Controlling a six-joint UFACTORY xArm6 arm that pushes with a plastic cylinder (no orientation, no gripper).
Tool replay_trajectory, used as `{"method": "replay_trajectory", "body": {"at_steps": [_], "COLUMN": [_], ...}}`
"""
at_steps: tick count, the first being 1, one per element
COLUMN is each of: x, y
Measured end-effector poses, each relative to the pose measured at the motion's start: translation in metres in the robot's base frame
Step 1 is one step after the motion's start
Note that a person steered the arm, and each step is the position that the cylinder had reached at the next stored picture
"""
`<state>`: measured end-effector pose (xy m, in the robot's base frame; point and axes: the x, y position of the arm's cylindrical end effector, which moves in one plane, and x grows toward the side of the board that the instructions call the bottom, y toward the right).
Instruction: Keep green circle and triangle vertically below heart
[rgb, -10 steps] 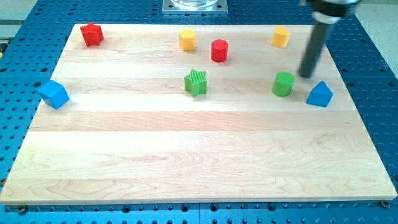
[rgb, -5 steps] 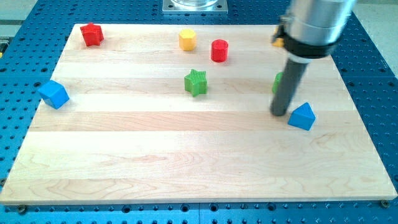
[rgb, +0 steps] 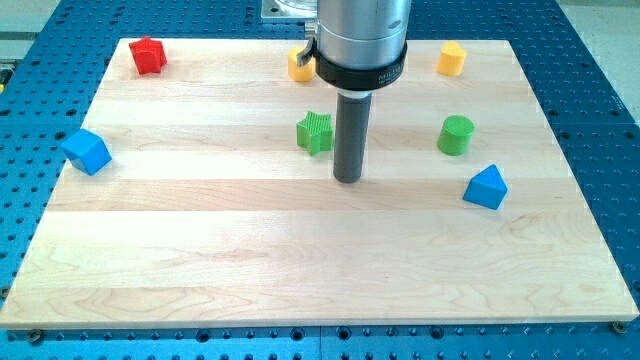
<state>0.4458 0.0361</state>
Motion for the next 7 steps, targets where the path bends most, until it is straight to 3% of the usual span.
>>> {"method": "replay_trajectory", "body": {"at_steps": [3,5,7], "x": [-0.053,-0.086,-0.086], "y": [0.114,0.114,0.126]}}
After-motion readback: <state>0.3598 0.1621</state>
